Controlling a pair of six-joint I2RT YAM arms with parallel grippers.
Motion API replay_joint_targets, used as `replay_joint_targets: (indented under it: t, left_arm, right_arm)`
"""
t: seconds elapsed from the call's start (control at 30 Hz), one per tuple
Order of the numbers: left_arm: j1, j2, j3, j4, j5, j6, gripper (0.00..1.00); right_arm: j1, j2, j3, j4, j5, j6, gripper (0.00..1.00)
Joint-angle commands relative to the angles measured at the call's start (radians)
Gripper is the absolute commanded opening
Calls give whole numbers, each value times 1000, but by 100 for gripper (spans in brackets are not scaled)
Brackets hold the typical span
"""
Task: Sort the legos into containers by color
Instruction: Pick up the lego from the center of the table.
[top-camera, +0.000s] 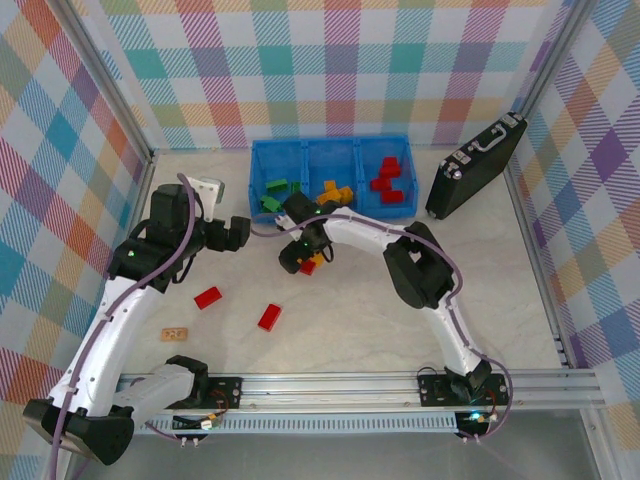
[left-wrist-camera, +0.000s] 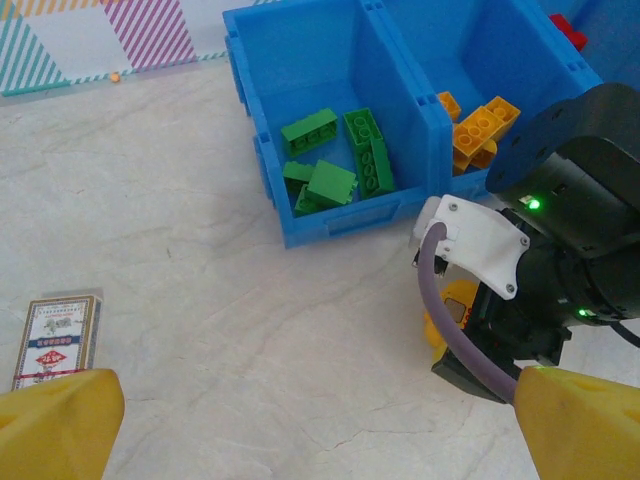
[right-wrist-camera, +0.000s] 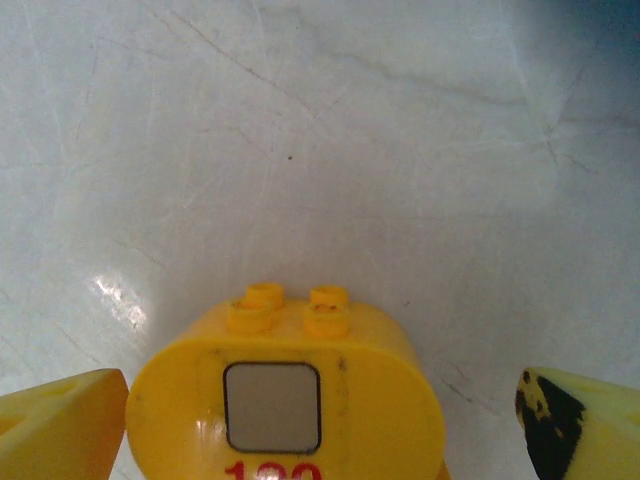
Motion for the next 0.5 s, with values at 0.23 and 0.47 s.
replay_joint_targets:
  t: [0.23, 0.47]
  left_arm:
    - [9, 1, 13, -7, -13, 3, 100]
    - [10, 0, 12, -7, -13, 3, 100]
  right_arm:
    - [10, 52, 41, -13, -6, -21, 93]
    - [12, 49, 29, 3, 6, -21, 77]
